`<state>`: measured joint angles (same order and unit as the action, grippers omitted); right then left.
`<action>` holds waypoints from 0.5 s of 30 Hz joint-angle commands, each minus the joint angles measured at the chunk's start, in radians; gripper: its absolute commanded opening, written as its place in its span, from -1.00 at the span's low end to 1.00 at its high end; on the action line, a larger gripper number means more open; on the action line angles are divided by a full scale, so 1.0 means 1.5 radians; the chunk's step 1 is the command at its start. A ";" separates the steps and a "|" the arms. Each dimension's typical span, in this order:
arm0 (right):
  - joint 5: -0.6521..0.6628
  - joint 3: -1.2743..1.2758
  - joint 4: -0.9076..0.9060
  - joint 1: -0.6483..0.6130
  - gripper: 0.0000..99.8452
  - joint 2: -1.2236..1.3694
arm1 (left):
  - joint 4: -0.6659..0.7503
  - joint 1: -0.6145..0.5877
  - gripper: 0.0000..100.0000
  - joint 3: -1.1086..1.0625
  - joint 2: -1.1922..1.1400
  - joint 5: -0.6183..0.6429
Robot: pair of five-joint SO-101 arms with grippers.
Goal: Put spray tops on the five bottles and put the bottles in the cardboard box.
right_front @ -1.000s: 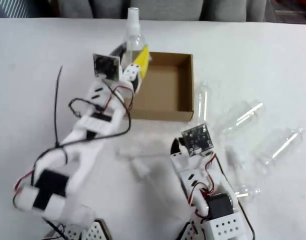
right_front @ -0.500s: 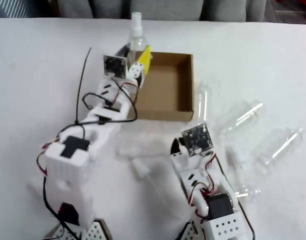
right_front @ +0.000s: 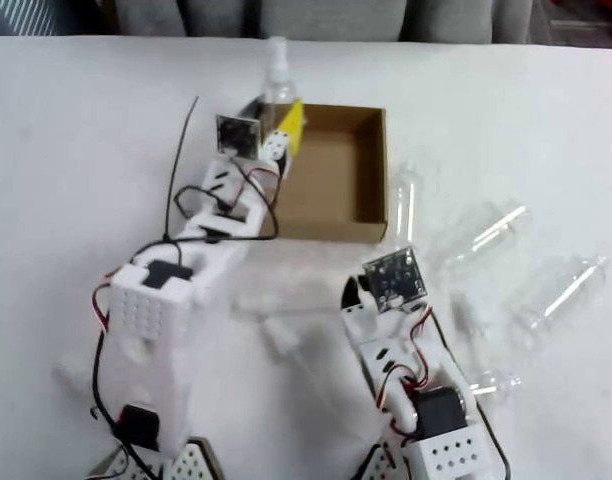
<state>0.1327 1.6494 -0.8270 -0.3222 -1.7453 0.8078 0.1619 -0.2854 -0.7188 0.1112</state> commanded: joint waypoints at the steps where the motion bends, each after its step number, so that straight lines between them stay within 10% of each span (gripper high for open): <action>1: 0.001 -0.034 -0.003 0.007 -0.97 -0.007 | 0.021 -0.015 -0.95 0.039 0.004 -0.009; 15: 0.001 -0.025 0.002 0.007 -0.97 -0.007 | -0.023 -0.027 -0.95 0.099 -0.043 -0.008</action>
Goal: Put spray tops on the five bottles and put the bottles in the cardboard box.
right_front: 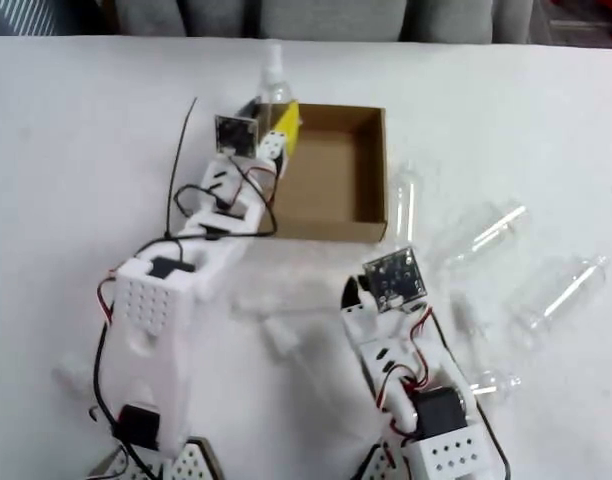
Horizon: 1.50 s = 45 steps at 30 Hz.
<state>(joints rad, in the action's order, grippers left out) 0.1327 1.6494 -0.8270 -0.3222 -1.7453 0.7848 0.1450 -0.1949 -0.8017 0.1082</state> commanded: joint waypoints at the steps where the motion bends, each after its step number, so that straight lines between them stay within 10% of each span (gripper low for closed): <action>1: 0.001 -0.025 0.002 0.007 -0.97 -0.007 | -0.007 -0.016 -0.95 0.039 0.013 -0.006; 8: 0.001 -0.025 0.002 0.007 -0.97 -0.007 | -0.010 -0.016 -0.65 0.034 0.013 -0.003; 45: 0.001 -0.025 0.003 0.008 -0.97 -0.007 | -0.011 -0.030 -0.40 -0.048 0.074 -0.001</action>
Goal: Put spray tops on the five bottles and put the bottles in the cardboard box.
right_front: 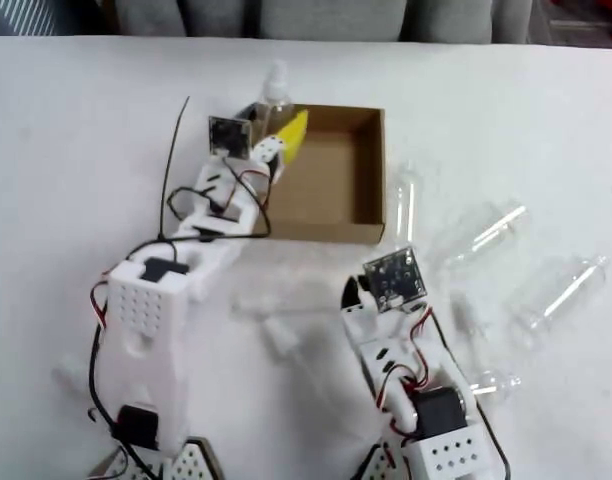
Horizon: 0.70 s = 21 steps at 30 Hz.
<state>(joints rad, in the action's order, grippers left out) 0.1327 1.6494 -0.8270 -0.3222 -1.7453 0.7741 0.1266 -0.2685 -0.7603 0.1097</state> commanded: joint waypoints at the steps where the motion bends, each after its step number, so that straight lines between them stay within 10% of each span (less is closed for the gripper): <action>1: 0.001 -0.025 0.003 0.008 -0.97 -0.007 | -0.004 -0.018 -0.40 0.001 0.047 -0.002; 21: 0.001 -0.025 0.003 0.008 -0.97 -0.007 | -0.098 -0.010 -0.40 -0.287 0.393 -0.007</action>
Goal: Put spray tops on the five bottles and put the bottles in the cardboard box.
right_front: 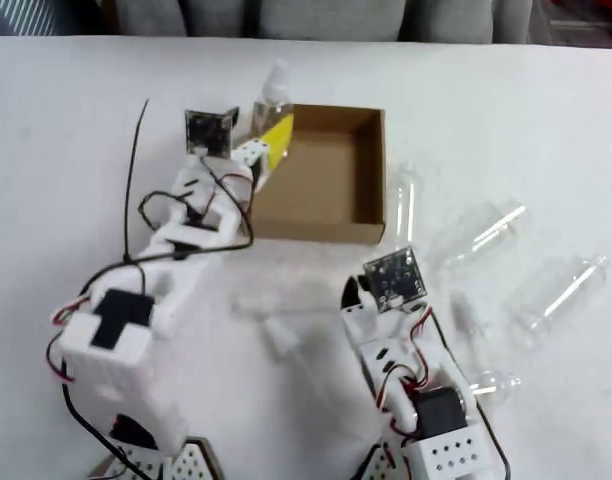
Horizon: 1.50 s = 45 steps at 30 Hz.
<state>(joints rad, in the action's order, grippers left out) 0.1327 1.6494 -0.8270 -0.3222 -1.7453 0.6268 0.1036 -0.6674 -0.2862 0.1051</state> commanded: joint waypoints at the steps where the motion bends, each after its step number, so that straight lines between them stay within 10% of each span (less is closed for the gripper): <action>1: 0.001 -0.025 0.003 0.008 -0.97 -0.007 | 0.000 0.011 -0.40 -0.042 0.096 -0.004; 27: 0.002 -0.026 -0.001 0.009 -0.97 -0.007 | -0.886 0.090 -0.41 -0.170 0.773 0.000; 37: 0.134 -0.048 -0.003 0.101 -0.97 -0.007 | -1.089 0.054 -0.41 -0.176 0.826 0.001; 45: 0.206 -0.148 -0.094 0.196 -0.97 -0.005 | -1.055 -0.043 -0.69 -0.282 0.826 -0.004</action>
<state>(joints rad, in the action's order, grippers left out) 0.3982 1.5236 -0.9329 -0.0798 -1.7469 -1.0150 0.0744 -1.0618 0.9291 0.1036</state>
